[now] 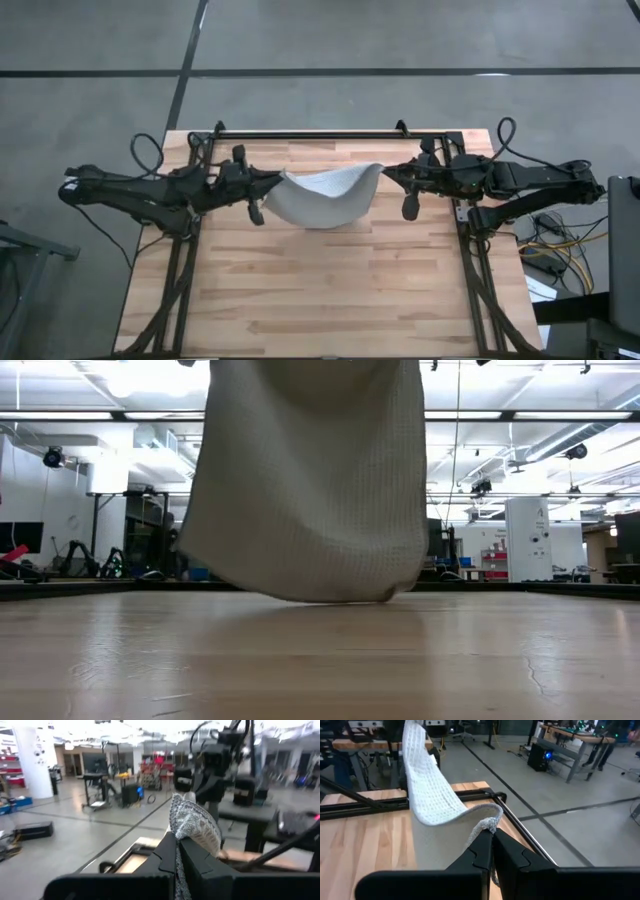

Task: Roll towel
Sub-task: Fold the gray towel on the table

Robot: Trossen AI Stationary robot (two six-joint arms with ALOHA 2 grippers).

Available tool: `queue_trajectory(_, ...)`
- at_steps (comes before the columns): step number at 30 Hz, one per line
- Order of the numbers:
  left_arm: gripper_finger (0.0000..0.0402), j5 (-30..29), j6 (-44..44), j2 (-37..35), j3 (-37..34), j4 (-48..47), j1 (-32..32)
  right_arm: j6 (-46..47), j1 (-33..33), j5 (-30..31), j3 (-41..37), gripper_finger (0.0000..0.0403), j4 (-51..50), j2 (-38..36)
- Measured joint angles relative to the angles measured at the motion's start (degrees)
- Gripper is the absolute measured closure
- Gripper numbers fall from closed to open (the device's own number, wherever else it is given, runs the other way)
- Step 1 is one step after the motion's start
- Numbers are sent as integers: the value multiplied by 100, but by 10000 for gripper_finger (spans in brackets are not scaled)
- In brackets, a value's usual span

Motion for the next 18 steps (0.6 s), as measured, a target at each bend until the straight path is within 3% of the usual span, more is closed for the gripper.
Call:
queue_trajectory(13, 395, -29, -417, 143, -76, 370, -478, -88, 781, 136, 663, 394, -335, -1)
queue_trajectory(18, 395, -108, 228, 386, -76, 868, -821, -117, 1053, 522, 583, 394, -364, 3)
